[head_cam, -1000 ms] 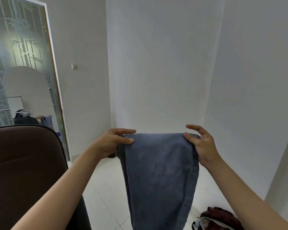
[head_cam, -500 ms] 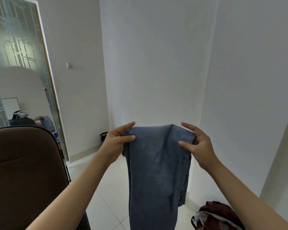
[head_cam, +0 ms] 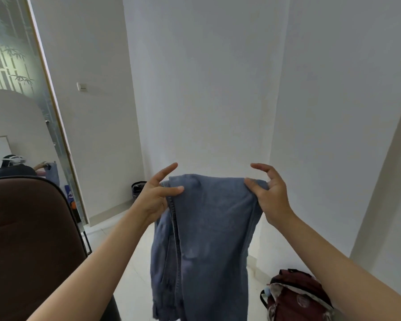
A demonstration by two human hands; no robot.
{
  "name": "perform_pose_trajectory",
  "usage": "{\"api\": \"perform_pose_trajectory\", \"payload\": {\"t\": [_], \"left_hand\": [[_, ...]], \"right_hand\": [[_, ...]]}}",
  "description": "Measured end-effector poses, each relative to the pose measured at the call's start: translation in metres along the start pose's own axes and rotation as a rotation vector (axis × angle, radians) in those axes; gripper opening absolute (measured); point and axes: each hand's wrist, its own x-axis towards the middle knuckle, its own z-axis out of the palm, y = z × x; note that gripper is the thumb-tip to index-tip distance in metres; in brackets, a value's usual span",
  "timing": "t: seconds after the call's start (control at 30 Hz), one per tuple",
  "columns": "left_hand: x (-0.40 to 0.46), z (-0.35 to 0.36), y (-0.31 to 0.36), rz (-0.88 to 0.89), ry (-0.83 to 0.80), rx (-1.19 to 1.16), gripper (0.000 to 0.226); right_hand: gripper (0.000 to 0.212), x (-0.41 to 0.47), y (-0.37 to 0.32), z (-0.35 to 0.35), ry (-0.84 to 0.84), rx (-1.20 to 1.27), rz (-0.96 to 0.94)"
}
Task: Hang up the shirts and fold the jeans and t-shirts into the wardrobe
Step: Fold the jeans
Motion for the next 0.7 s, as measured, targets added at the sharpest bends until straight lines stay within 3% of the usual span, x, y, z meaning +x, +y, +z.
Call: {"api": "perform_pose_trajectory", "payload": {"t": [0.1,0.23,0.4,0.57,0.63,0.7], "left_hand": [[-0.004,-0.003,0.005,-0.061,0.045,0.079,0.058],[-0.009,-0.007,-0.004,-0.031,0.103,-0.012,0.045],[-0.009,0.001,-0.006,-0.026,0.022,-0.013,0.05],[0.003,0.015,0.0,-0.011,0.115,-0.14,0.037],[0.003,0.018,-0.003,-0.027,0.057,-0.141,0.039],[0.001,0.02,-0.004,-0.046,0.005,-0.063,0.043]], "right_hand": [[0.022,0.003,0.004,0.004,0.008,0.119,0.089],[0.03,0.003,0.0,-0.002,-0.126,0.169,0.047],[0.032,0.007,-0.011,-0.005,-0.077,0.261,0.042],[0.066,-0.003,-0.006,-0.01,-0.271,0.041,-0.046],[0.061,0.0,-0.007,-0.015,-0.204,0.011,-0.058],[0.051,0.003,-0.007,-0.018,-0.065,0.172,0.025]]}}
